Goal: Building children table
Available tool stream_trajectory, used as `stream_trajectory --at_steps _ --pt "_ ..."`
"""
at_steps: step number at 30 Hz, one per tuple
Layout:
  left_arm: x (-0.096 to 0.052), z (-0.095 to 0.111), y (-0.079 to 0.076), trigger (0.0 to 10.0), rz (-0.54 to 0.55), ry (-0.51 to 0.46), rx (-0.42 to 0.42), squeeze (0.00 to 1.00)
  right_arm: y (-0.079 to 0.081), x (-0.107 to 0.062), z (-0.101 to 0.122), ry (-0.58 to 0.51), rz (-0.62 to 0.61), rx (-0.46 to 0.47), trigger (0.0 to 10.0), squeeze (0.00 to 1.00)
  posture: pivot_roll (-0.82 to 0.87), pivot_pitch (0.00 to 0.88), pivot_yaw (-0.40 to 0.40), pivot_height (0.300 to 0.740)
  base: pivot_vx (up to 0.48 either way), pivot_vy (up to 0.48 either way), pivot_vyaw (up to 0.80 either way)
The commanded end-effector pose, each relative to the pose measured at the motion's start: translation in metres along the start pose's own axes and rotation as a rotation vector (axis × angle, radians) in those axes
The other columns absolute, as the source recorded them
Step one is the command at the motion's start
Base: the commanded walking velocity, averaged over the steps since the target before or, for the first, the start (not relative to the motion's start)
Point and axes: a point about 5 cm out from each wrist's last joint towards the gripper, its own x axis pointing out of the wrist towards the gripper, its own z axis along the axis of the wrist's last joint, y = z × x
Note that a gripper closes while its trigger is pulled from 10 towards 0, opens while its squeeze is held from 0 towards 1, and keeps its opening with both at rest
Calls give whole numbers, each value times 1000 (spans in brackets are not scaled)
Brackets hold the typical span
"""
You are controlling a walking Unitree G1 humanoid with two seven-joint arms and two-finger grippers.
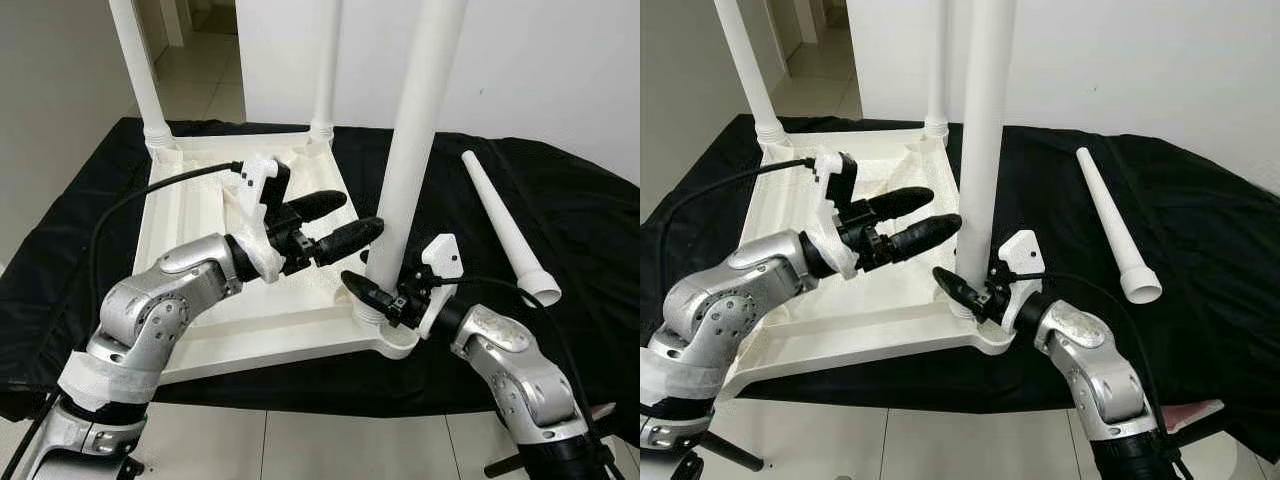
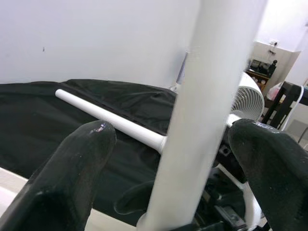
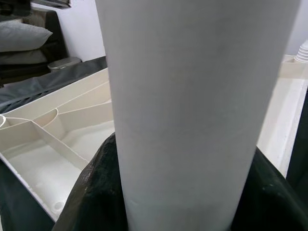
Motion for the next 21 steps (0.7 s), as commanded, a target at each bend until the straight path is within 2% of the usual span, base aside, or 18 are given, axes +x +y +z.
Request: stream_trajectory --at_steps 1,6,12,21 --pt "2 7 -14 10000 -264 -9 10 0 -3 2 3 -4 -10 4 10000 0 60 29 -17 740 0 0 0" --pt "6 12 -16 10000 -287 -15 13 0 -4 7 5 -5 -4 -9 10000 0 60 29 -17 740 0 0 0" --pt "19 24 -6 10000 -225 -35 7 0 -1 14 3 60 53 -71 10000 0 57 38 -17 740 0 0 0" --pt "29 36 4 10000 -154 -58 19 0 1 14 -1 105 91 -88 10000 0 49 44 -9 740 0 0 0"
